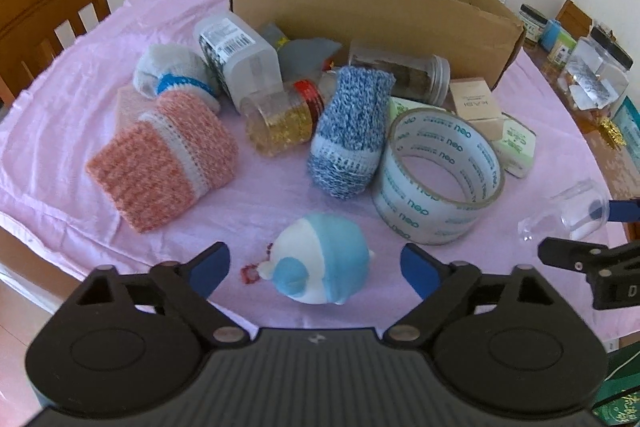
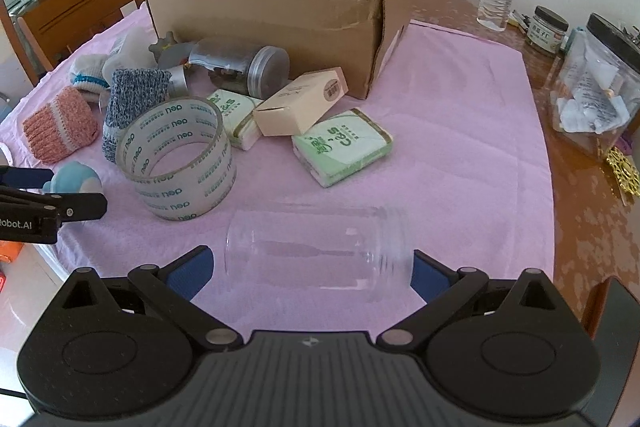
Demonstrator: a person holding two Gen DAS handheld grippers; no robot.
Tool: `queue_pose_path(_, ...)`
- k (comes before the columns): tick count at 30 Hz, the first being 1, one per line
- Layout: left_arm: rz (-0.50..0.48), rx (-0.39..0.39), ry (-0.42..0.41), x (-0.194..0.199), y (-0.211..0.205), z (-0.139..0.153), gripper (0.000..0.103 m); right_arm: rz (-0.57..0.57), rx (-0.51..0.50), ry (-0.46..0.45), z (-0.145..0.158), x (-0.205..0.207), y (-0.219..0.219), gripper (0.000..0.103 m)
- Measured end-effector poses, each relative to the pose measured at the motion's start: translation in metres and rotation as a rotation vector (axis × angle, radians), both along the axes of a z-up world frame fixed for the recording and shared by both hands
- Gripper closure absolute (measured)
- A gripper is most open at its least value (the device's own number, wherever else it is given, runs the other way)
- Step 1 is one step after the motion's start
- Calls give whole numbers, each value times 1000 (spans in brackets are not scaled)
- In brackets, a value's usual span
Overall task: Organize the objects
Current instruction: 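Grasp the blue-white toy with the left tool while the right tool grasps the clear jar, then carry the toy and jar into the cardboard box and open both tools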
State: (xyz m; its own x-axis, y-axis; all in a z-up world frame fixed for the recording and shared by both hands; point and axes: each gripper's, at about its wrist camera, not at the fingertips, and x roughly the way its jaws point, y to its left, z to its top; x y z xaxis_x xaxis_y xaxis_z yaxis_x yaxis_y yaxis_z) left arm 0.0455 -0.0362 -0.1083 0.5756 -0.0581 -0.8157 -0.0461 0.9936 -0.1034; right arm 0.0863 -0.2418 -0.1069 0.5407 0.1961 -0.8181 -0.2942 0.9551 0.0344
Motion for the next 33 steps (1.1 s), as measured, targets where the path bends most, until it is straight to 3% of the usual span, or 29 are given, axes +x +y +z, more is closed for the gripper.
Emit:
queue_pose_path(8, -24, 14, 2, 4, -4, -4, 31, -28, -21, 12, -4, 9, 6, 0)
queue_pose_path(14, -53, 20, 8, 5, -3, -2, 35, -82, -30, 31, -8, 13, 7, 0)
queue_pose_path(19, -82, 25, 14, 6, -2, -1, 46, -102, -29, 63, -8, 17, 7, 10)
queue_pose_path(33, -194, 12, 52, 18, 4, 21, 49, -44, -47, 72, 16, 32, -1, 10)
